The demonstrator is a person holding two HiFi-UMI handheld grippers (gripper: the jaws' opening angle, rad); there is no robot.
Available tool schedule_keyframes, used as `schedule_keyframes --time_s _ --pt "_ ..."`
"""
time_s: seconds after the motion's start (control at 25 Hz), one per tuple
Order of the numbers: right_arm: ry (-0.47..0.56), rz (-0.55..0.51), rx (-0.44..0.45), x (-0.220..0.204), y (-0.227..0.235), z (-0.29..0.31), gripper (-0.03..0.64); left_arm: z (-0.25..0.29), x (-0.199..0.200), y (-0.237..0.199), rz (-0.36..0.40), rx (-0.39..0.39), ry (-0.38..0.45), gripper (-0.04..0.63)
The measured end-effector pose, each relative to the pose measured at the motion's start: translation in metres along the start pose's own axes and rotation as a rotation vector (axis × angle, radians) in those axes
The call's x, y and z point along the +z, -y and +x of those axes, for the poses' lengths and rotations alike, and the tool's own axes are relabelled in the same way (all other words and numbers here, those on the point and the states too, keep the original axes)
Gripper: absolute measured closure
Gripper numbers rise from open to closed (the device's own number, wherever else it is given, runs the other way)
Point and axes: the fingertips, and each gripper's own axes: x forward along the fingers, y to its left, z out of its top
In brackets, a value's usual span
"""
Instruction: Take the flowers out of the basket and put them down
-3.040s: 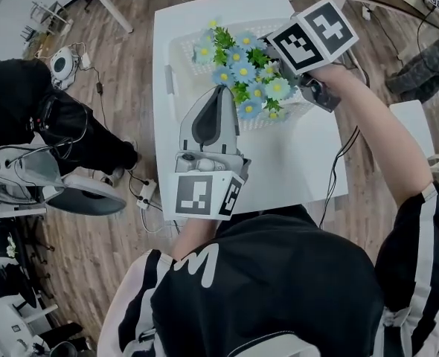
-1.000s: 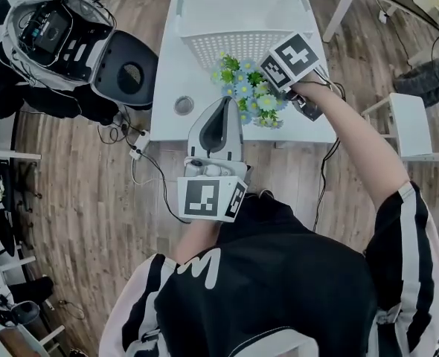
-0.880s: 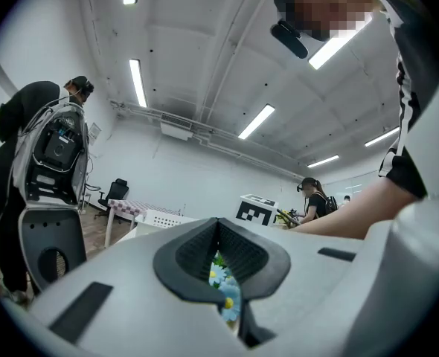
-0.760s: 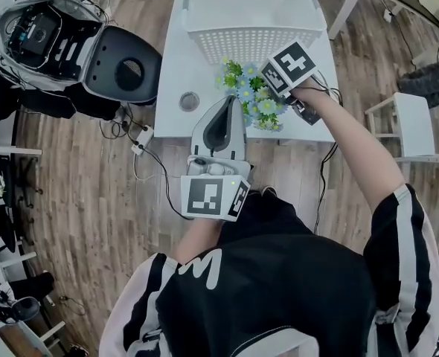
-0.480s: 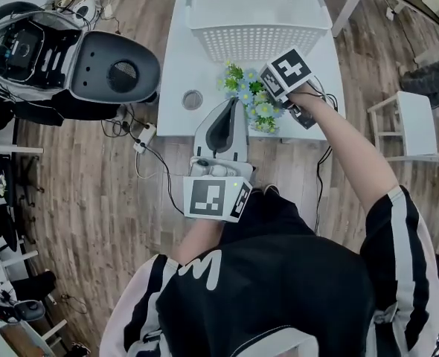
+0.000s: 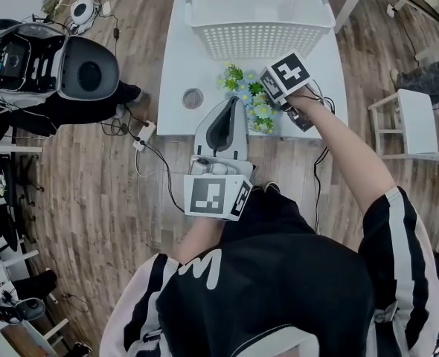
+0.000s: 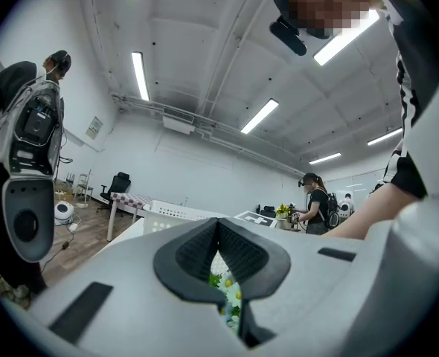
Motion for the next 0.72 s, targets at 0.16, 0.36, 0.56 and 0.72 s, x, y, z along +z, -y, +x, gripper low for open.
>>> schedule_keyframes --time_s 0.16,0.36,0.56,0.72 --pt "0.023 0.044 0.015 -0.003 0.004 0.0 0.543 0.001 0.001 0.001 0.0 0.001 -0.004 0.6" --pt "0.093 0.092 0.035 0.004 0.004 -0.005 0.538 0.004 0.008 -0.001 -0.001 0.001 -0.01 0.6" --pt "0.211 0.176 0.08 0.002 0.007 -0.008 0.528 0.006 0.008 0.005 0.007 -0.01 -0.022 0.6" --pt "0.247 0.243 0.113 0.0 0.012 -0.011 0.52 0.008 0.008 0.01 0.012 -0.015 -0.03 0.6"
